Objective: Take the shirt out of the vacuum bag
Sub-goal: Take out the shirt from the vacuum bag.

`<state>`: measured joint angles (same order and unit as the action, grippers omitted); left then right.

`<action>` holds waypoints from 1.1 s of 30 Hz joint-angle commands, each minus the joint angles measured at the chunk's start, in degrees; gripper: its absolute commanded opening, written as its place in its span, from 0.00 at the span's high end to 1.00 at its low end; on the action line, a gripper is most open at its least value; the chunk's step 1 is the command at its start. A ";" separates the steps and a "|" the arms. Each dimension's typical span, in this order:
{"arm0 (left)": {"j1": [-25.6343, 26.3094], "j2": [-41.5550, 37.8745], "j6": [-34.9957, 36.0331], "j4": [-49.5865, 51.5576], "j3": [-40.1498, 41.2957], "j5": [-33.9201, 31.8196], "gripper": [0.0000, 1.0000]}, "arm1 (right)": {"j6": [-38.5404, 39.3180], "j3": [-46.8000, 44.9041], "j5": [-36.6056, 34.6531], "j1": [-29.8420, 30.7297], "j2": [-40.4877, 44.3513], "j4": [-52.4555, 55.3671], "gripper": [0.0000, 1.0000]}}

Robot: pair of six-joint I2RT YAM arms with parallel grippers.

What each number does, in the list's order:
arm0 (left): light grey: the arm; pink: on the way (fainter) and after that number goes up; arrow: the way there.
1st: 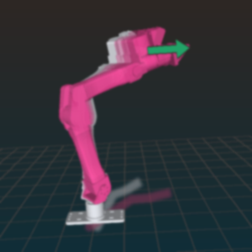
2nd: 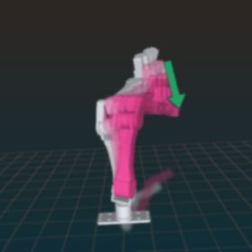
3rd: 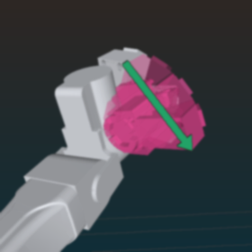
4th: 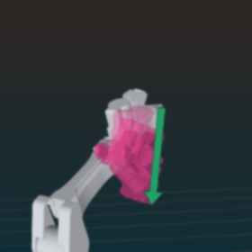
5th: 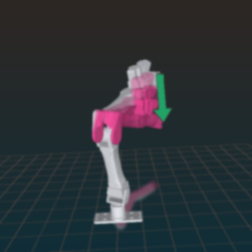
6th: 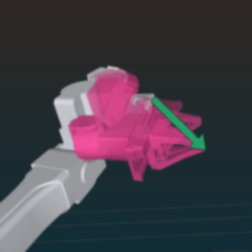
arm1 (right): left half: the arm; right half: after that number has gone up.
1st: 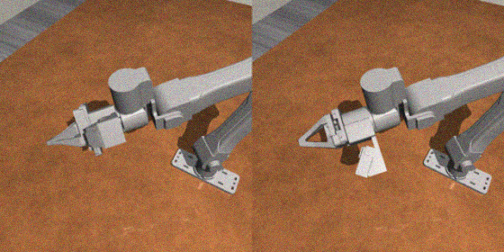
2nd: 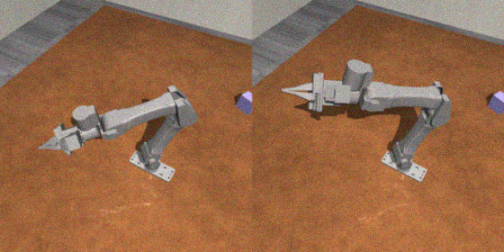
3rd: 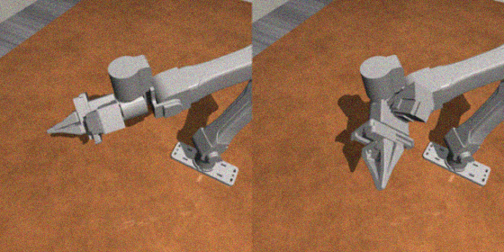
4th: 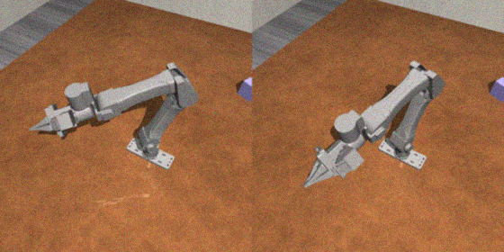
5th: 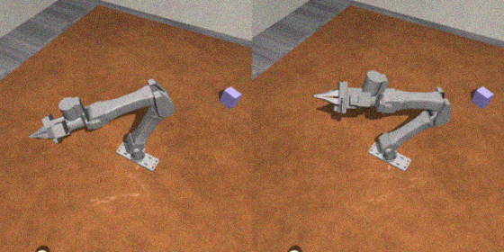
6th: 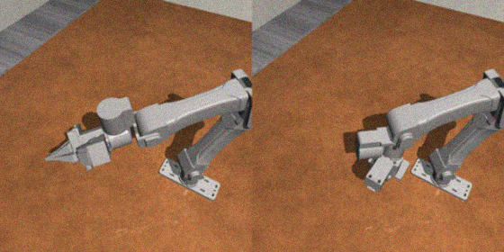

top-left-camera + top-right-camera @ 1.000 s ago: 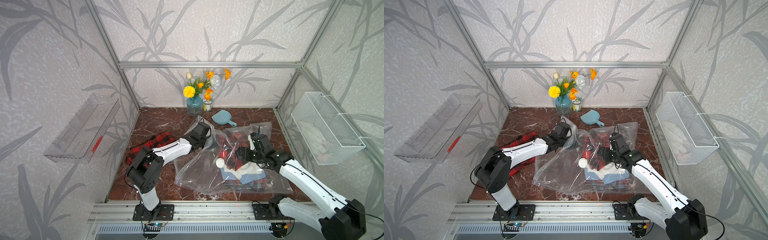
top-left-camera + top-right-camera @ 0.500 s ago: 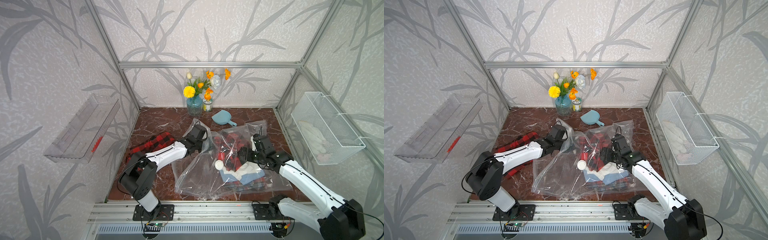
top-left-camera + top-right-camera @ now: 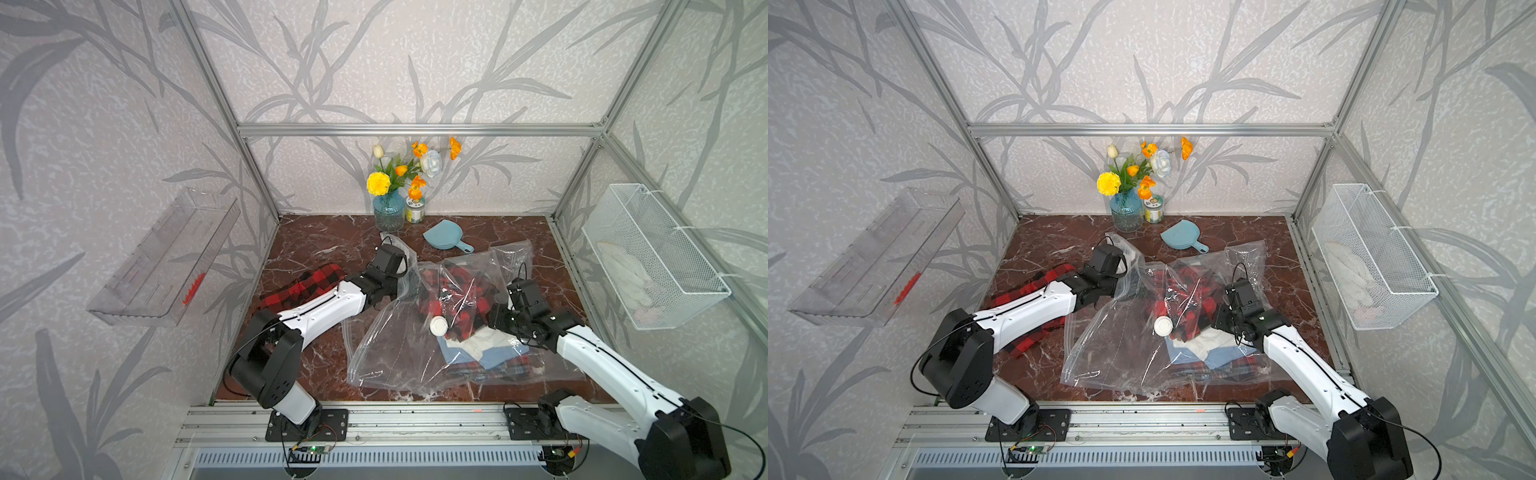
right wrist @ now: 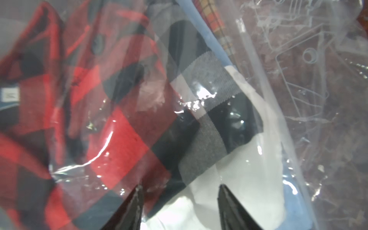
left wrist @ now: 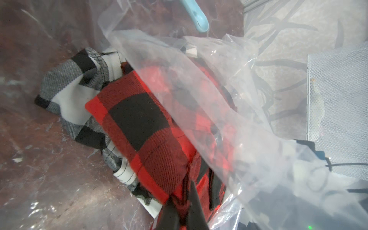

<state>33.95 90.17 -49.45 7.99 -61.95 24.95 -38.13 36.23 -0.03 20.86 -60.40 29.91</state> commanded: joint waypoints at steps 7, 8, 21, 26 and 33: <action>-2.70 -6.85 2.03 2.35 -0.69 0.89 1.00 | -2.63 -1.71 -3.79 -0.45 0.90 -0.04 0.44; -2.94 -8.11 2.21 2.57 0.80 0.74 1.00 | -2.65 -1.62 -3.85 -0.52 0.81 0.05 0.43; -11.20 -12.85 5.48 5.29 19.10 0.23 1.00 | -2.51 -1.40 -2.71 -0.82 -2.96 -1.15 0.49; -11.59 -10.87 7.58 6.69 19.02 0.41 1.00 | -2.48 -0.94 -2.98 -0.82 -2.75 -0.98 0.50; -11.53 -10.92 2.72 1.03 24.08 -1.67 0.55 | -1.45 0.59 -1.80 -0.77 -2.35 -0.44 0.49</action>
<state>22.65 80.34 -44.64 10.81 -40.18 25.61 -40.40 34.92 -2.28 20.34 -62.96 28.77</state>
